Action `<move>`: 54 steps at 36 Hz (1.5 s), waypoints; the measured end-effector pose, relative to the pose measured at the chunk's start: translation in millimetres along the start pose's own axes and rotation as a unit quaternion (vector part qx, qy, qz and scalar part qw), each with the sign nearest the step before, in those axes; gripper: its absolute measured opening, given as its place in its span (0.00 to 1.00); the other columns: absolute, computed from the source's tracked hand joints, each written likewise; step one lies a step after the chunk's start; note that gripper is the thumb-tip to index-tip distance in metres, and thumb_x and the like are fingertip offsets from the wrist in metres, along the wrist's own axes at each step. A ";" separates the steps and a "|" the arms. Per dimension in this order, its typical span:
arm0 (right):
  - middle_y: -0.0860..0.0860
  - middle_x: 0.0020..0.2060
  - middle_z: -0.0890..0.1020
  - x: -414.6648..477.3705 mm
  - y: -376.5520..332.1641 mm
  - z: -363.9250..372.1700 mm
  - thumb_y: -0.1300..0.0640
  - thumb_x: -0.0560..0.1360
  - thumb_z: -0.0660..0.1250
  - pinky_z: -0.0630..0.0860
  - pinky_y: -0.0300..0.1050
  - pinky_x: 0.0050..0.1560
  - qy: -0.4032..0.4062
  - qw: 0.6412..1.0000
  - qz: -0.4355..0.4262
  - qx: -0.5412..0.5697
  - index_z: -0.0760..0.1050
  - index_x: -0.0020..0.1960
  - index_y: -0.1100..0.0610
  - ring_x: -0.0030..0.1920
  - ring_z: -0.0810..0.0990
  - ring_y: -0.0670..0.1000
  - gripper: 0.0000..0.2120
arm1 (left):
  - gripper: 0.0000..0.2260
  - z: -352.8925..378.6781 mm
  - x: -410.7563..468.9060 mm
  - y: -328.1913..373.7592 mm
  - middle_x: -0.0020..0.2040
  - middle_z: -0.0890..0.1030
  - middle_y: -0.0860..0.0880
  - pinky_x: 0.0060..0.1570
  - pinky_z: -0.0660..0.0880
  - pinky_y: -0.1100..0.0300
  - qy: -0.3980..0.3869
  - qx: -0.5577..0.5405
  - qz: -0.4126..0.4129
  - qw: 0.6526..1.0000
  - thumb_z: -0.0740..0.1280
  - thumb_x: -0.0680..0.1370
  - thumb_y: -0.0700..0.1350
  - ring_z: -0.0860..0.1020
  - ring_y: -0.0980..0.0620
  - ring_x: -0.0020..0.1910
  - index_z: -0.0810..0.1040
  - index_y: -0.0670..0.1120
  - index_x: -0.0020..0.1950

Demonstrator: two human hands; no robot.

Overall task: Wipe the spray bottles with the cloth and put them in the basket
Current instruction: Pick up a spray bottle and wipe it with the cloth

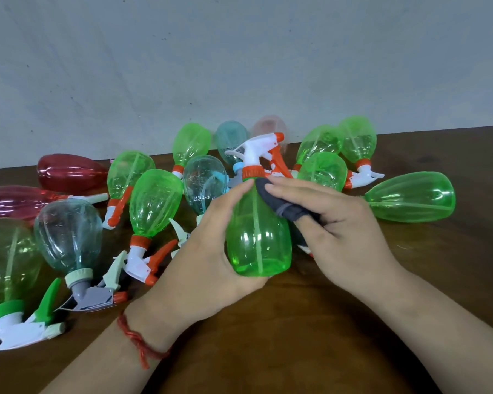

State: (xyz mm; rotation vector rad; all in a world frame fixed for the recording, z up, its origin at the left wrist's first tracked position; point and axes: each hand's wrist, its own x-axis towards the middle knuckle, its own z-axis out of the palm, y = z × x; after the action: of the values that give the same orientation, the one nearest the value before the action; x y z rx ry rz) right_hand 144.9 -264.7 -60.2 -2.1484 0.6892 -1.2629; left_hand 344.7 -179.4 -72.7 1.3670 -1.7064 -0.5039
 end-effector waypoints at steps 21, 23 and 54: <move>0.40 0.68 0.81 -11.1 -9.0 10.0 0.81 0.69 0.60 0.72 0.36 0.72 -0.066 0.997 -0.040 -0.005 0.86 0.64 0.52 0.70 0.77 0.38 0.34 | 0.50 -15.3 8.8 -11.9 0.73 0.78 0.55 0.71 0.77 0.45 0.174 -0.058 -0.066 0.981 0.86 0.66 0.53 0.81 0.51 0.70 0.63 0.61 0.82; 0.39 0.69 0.80 -11.6 -9.2 10.8 0.81 0.70 0.60 0.71 0.36 0.73 -0.064 0.997 -0.034 -0.004 0.85 0.65 0.52 0.71 0.76 0.38 0.35 | 0.50 -15.4 8.6 -13.7 0.74 0.77 0.54 0.71 0.76 0.44 0.163 -0.052 -0.065 0.983 0.86 0.66 0.53 0.79 0.49 0.71 0.63 0.62 0.82; 0.39 0.66 0.82 -4.5 -5.2 13.0 0.69 0.83 0.65 0.70 0.37 0.74 -0.023 0.990 0.093 0.100 0.83 0.67 0.50 0.71 0.76 0.38 0.20 | 0.55 -3.7 -4.0 -2.0 0.79 0.68 0.57 0.76 0.68 0.62 0.000 0.095 0.021 0.995 0.86 0.69 0.52 0.69 0.57 0.78 0.56 0.51 0.87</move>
State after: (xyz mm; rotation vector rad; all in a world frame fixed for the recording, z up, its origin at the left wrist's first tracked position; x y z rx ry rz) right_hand 155.3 -255.4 -64.7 -1.8980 0.6937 -1.1306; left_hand 349.0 -175.6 -73.7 1.4600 -1.8170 -0.3239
